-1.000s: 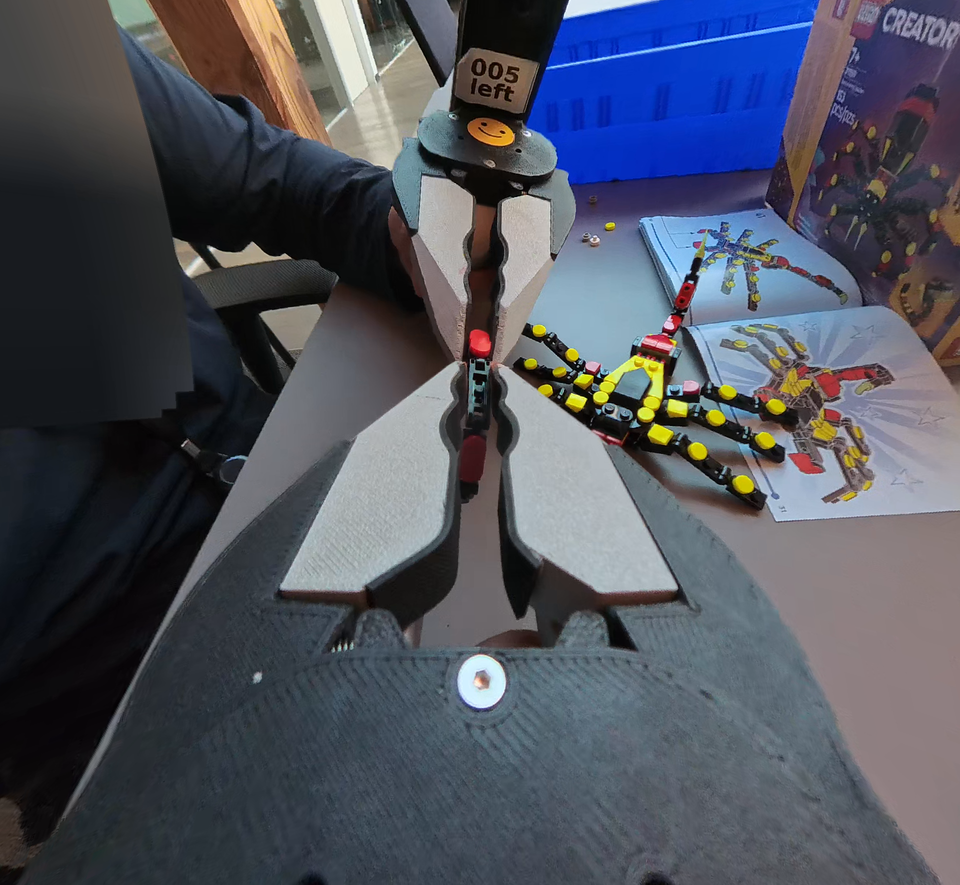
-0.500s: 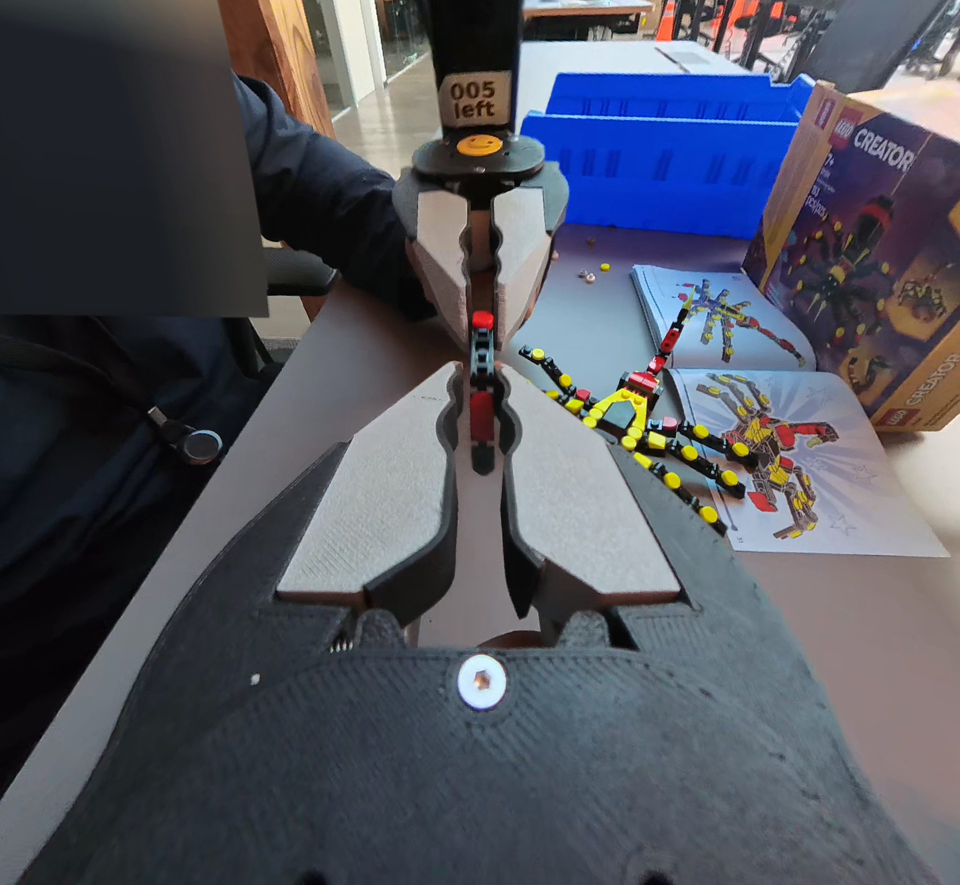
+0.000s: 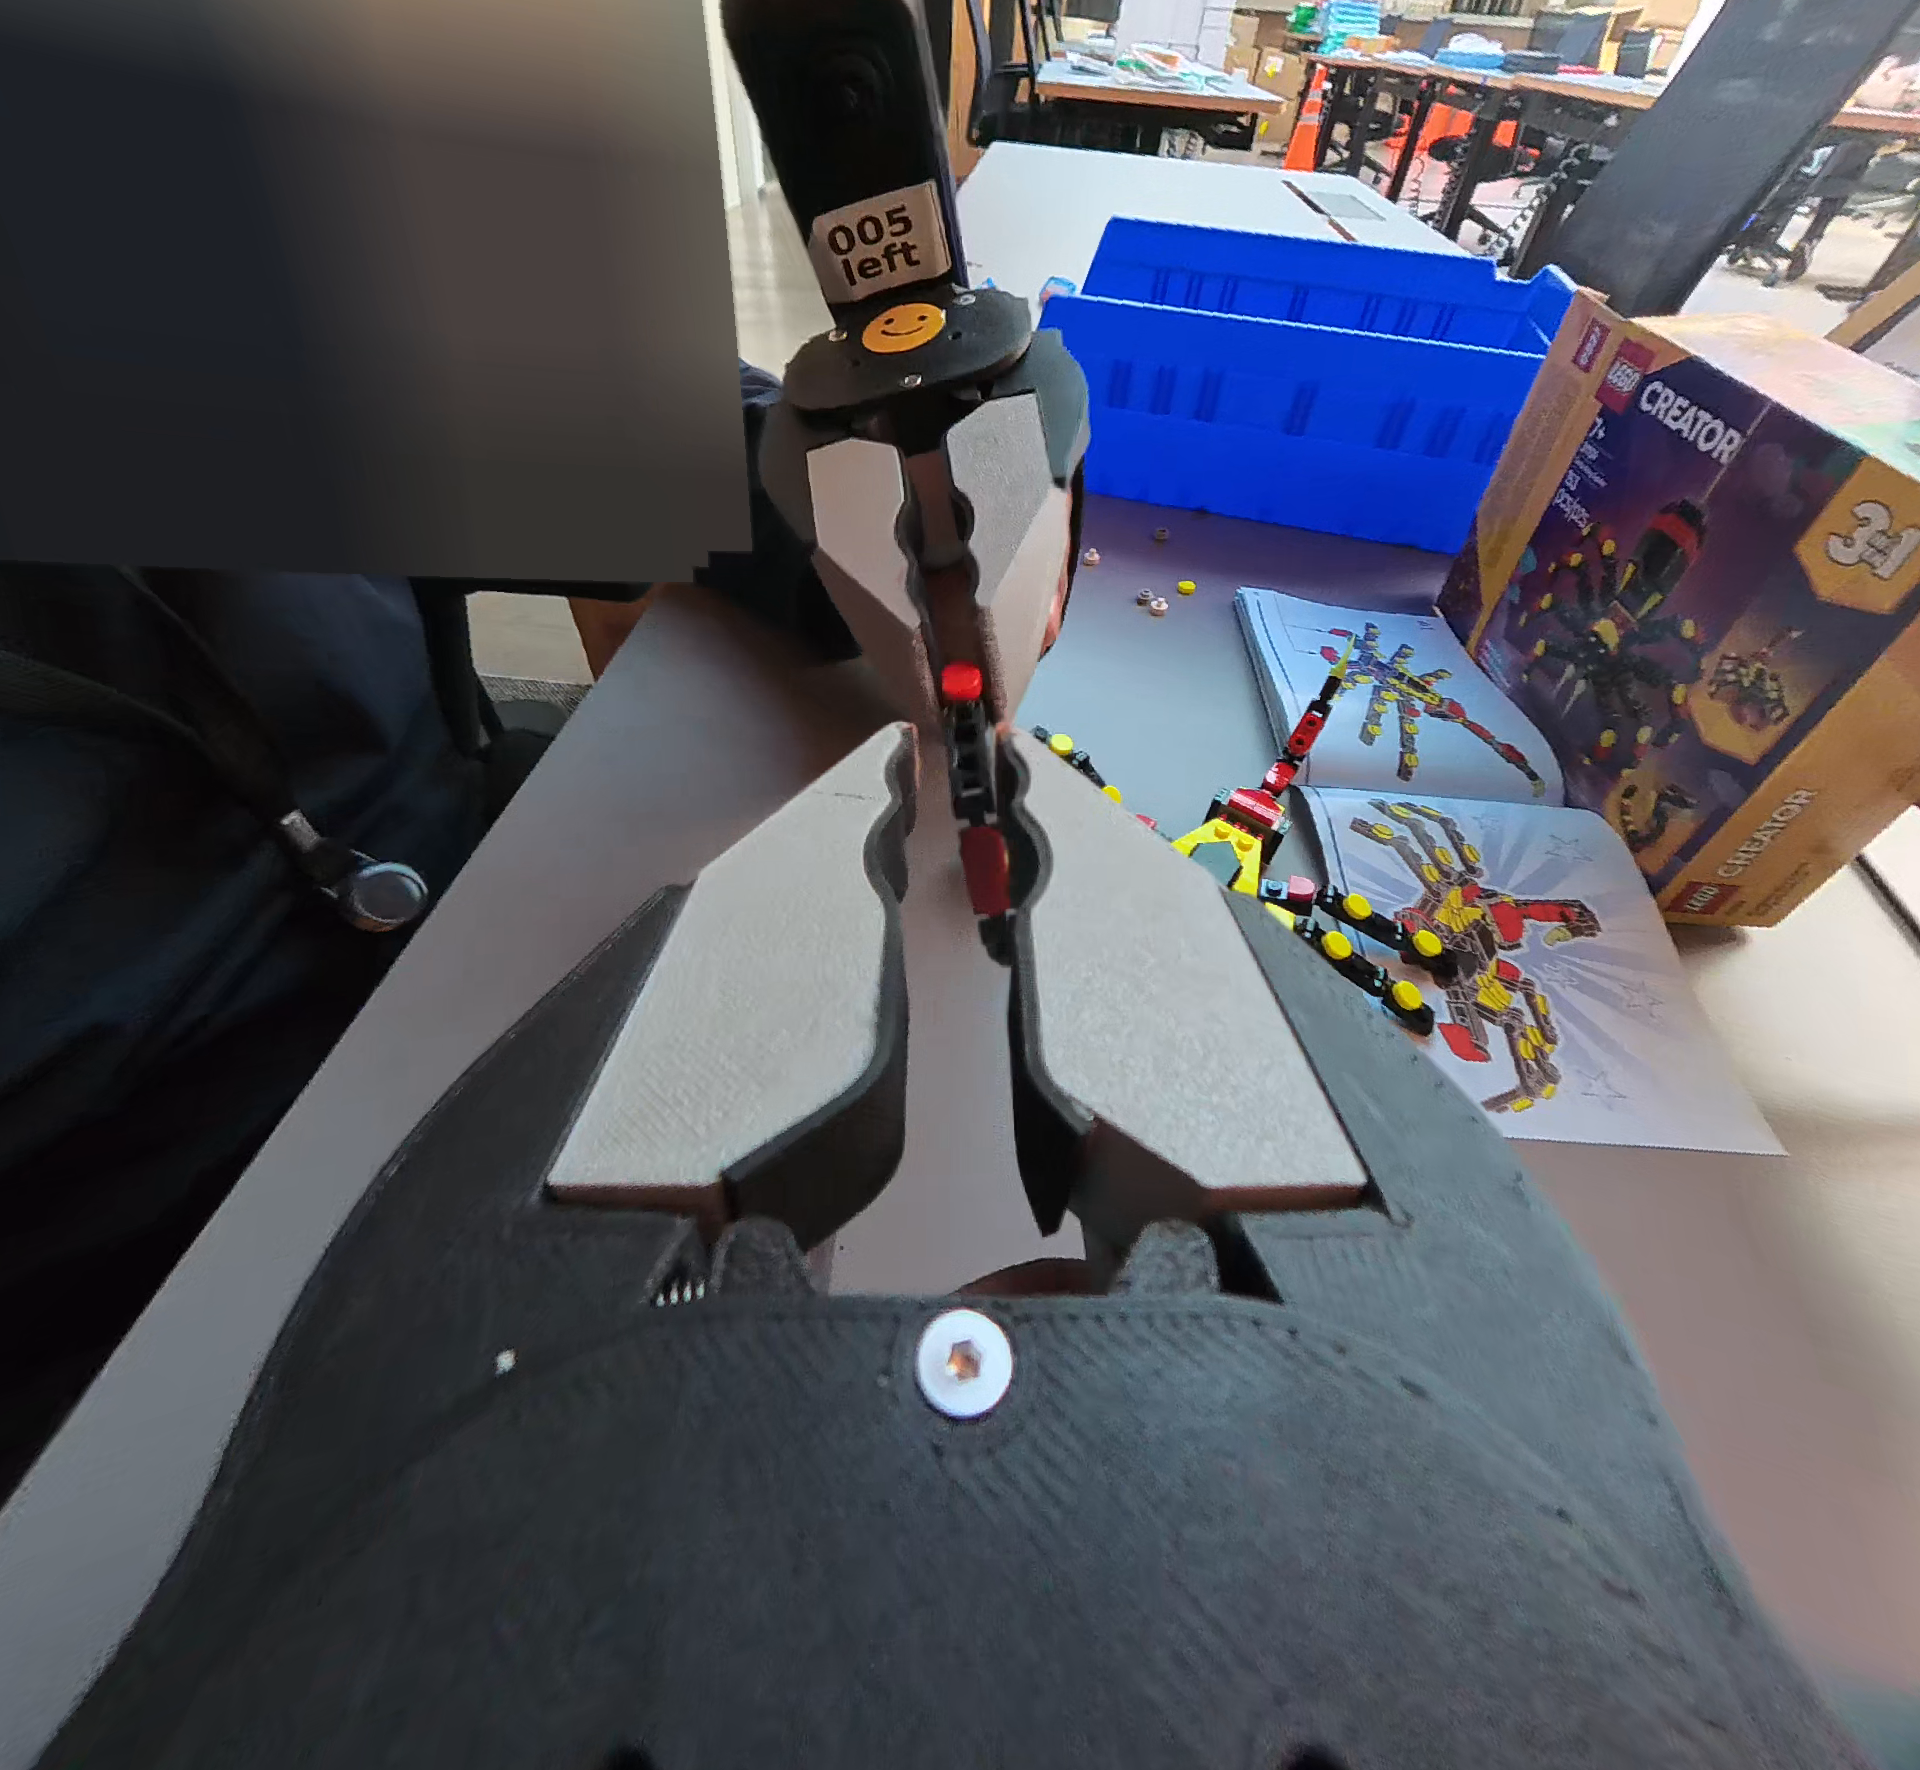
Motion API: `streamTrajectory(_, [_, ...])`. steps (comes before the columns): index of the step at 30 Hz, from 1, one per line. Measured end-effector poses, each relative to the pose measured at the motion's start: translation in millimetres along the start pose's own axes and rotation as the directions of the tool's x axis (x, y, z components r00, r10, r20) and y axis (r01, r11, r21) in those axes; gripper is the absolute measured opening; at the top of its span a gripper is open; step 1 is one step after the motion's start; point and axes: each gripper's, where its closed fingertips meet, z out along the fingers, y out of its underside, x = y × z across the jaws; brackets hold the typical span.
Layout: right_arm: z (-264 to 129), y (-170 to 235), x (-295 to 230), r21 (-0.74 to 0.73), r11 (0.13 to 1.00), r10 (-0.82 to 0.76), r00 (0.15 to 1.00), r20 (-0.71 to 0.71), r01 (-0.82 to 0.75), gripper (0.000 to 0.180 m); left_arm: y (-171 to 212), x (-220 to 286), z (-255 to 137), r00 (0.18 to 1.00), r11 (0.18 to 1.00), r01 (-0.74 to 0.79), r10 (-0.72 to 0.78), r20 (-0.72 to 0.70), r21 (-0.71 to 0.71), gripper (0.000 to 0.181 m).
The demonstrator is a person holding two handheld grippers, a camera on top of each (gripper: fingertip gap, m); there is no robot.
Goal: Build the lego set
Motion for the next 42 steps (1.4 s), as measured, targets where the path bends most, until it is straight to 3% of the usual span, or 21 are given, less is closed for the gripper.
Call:
streamTrajectory(7, [3.9,-4.4,-3.7,-0.009,0.994,-0.105,0.993,-0.048,0.105,0.004,-7.5,3.2,-0.8,0.992,0.992,0.115,-0.111,-0.063,0.06,0.005])
streamTrajectory(13, [6.3,-39.2,-30.5,0.088,0.964,-0.248,0.967,-0.061,0.253,0.004,-41.9,19.9,-17.4,0.992,0.948,-0.029,0.068,-0.109,0.318,0.005])
streamTrajectory(23, [4.8,-56.4,-47.8,0.134,0.937,-0.313,0.946,-0.077,0.321,0.004,-57.4,31.3,-21.2,0.983,0.888,-0.006,0.088,-0.159,0.46,0.005])
streamTrajectory(29, [4.1,-46.4,-41.1,0.058,0.942,-0.324,0.942,-0.089,0.33,0.002,-50.0,29.3,-15.4,0.985,0.905,-0.01,0.082,-0.151,0.425,0.005])
streamTrajectory(33, [3.3,-33.9,-30.4,-0.032,0.954,-0.3,0.948,-0.107,0.299,0.014,-43.2,25.0,-12.3,0.989,0.925,-0.043,0.093,-0.114,0.377,0.005])
streamTrajectory(42, [8.5,-18.0,-25.9,-0.105,0.946,-0.318,0.943,-0.098,0.308,0.004,-32.3,23.2,-6.2,0.994,0.964,-0.053,0.077,-0.083,0.262,0.005])
